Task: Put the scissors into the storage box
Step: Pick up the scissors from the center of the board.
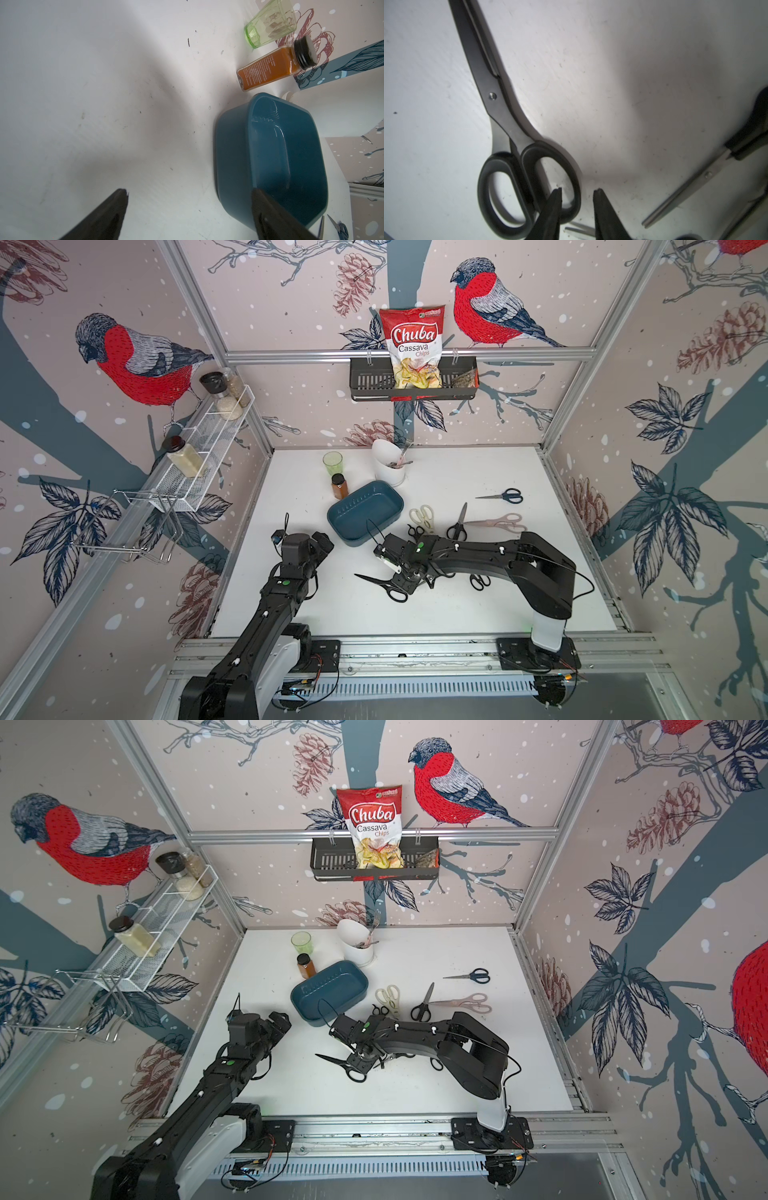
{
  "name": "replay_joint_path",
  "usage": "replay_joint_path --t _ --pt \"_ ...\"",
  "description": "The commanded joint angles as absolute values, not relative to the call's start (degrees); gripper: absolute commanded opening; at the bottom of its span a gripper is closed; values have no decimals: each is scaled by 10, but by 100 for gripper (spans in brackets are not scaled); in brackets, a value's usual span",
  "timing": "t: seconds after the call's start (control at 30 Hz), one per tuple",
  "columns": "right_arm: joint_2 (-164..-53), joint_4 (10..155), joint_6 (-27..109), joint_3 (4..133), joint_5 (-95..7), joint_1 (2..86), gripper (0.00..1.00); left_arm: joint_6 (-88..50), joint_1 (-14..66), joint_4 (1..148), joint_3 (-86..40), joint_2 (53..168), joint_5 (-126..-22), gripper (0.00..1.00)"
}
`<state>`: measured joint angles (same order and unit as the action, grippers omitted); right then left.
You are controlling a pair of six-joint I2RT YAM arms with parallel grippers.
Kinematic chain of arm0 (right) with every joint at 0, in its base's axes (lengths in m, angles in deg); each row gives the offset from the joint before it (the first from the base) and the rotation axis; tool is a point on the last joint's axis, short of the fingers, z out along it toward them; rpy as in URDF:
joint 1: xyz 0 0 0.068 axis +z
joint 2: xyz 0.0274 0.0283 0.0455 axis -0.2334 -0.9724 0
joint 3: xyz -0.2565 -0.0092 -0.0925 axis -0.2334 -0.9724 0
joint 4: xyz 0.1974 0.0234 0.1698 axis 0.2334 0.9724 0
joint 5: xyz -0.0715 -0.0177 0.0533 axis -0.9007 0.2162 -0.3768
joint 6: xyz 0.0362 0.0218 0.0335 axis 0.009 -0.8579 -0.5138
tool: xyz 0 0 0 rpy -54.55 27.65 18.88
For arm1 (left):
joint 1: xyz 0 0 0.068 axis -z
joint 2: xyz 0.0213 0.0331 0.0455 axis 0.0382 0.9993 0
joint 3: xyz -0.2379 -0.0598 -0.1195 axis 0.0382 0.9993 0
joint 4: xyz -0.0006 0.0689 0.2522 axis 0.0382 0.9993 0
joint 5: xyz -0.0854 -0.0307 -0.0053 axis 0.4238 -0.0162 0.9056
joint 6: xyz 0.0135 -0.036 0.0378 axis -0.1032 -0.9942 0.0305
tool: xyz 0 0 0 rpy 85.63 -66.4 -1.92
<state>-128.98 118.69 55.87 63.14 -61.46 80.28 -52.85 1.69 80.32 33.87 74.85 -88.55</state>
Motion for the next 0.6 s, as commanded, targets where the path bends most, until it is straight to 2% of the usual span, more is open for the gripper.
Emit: replay_joint_path --t 0.0,0.17,0.57 --pt "-1299 1206 575 639 -612 804 30 -534 13 800 345 736 -874 96" --pt "-1308 1210 579 640 -603 805 30 -539 8 804 355 718 -878 96" --pt "-1330 1217 582 641 -607 805 22 -542 3 812 363 696 -883 96"
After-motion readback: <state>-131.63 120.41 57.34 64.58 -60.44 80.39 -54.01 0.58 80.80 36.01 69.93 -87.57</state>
